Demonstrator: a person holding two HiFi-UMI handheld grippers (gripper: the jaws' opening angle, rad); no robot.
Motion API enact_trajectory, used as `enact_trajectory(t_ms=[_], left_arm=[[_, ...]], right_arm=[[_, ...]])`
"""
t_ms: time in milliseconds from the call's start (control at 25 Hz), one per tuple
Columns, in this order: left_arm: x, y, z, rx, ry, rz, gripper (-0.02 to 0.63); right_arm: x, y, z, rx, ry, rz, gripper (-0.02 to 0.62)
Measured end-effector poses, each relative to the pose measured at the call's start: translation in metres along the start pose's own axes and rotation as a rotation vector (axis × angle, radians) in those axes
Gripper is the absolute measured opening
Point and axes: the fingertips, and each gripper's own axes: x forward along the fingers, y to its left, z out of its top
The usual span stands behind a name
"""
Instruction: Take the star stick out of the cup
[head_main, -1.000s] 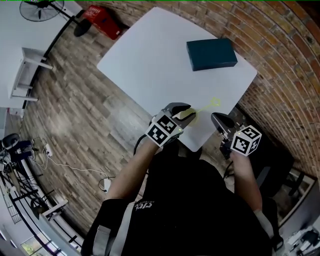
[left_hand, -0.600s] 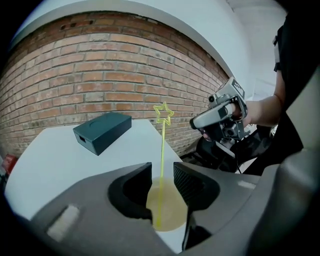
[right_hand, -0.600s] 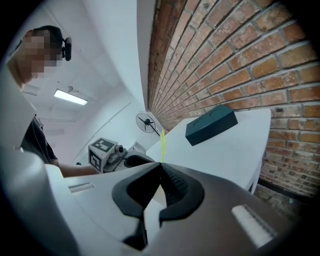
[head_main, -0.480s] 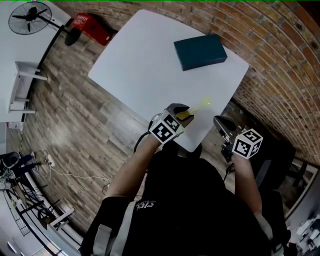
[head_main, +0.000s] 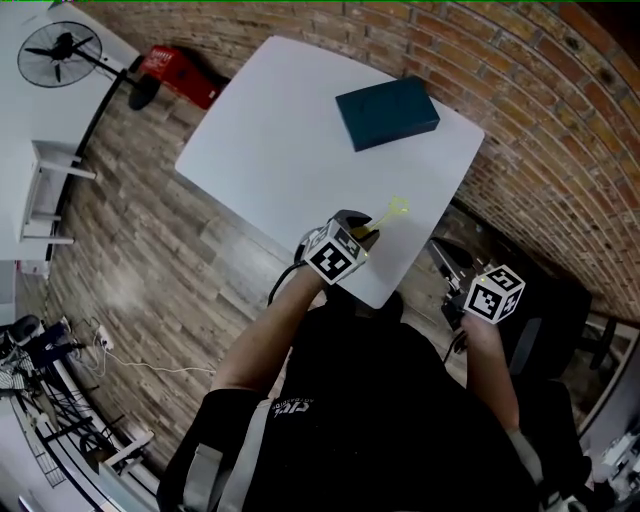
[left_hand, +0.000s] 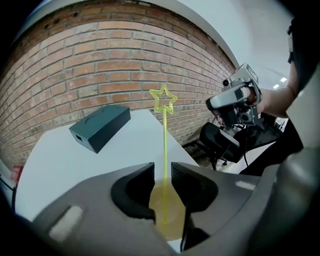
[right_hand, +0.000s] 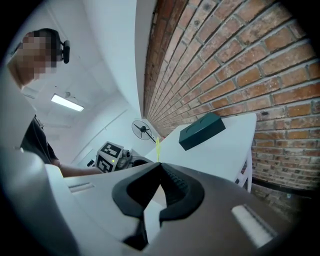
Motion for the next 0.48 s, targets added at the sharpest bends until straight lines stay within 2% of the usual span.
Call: enact_trajectory(t_ms=[240,480], left_arm=[[0.005,-0.002,0.003,-0.026,0.009,0.020,0.026],[-0.001,-0.003,0.018,-0.032,-0.043,0.050,0.023]], right_arm=[[-0.020,-0.007,0.006,-0.001,-0.032,-0.023,0.002],[-0.033,-0.006,0.004,-0.005,-0.043,-0.022,0.002]])
